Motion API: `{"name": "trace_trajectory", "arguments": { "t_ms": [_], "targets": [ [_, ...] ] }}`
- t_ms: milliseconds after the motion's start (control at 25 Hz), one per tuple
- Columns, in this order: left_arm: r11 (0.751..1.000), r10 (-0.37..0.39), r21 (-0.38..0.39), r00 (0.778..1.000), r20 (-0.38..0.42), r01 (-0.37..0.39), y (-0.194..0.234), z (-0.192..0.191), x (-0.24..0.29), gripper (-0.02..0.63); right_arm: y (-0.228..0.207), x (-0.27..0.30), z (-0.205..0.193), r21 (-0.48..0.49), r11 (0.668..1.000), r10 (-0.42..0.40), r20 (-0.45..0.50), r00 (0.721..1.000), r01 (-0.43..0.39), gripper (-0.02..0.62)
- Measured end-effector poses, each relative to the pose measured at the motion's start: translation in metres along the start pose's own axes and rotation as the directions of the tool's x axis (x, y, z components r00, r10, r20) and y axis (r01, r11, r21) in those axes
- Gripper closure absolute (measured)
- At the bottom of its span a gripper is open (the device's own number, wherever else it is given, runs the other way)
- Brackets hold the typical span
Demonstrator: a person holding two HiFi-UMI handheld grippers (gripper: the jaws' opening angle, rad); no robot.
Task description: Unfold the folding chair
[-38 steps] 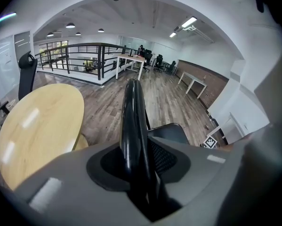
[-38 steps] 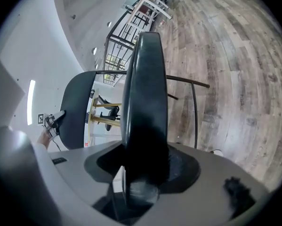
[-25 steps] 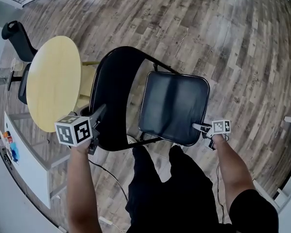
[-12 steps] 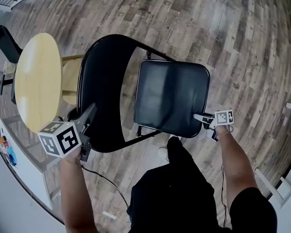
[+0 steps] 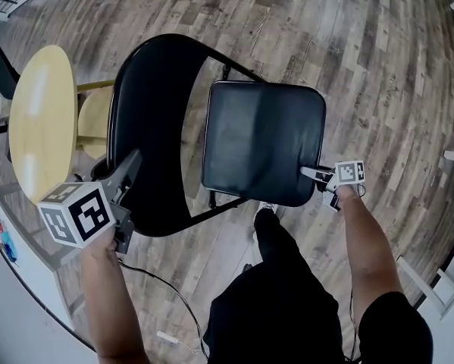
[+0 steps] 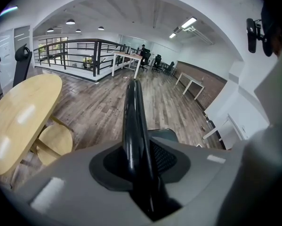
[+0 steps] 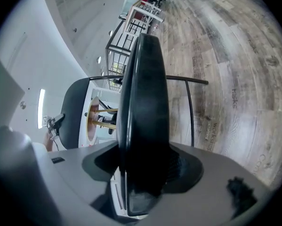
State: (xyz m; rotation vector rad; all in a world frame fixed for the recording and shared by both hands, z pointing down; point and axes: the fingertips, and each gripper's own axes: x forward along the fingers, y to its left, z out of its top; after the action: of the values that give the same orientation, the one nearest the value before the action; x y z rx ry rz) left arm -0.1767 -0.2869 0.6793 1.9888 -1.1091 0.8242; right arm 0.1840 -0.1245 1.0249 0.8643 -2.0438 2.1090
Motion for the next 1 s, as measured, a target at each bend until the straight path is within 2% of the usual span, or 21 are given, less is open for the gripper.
{"name": "trace_trajectory", "arguments": {
  "t_ms": [480,640,800,1000],
  "targets": [
    [0.998,-0.054,-0.041,0.998,0.014,0.054,0.018,-0.023,0.031,0.489,-0.058,-0.009,0.0,0.003,0.998,-0.066,0.069,0.995,0.066,0.3],
    [0.994,-0.104,-0.045,0.995,0.004,0.104,0.003,-0.018,0.037,0.502,-0.069,-0.013,-0.002,0.019,0.998,-0.056,0.1,0.993,0.055,0.298],
    [0.996,-0.079,-0.033,0.997,0.006,0.079,0.001,-0.014,0.036,0.503,-0.067,-0.011,0.003,-0.007,1.0,-0.024,0.129,0.991,0.025,0.296],
    [0.995,-0.089,-0.037,0.996,0.007,0.089,0.002,-0.014,0.036,0.505,-0.07,-0.016,-0.001,-0.006,1.0,-0.024,0.176,0.984,0.026,0.296]
  ]
}}
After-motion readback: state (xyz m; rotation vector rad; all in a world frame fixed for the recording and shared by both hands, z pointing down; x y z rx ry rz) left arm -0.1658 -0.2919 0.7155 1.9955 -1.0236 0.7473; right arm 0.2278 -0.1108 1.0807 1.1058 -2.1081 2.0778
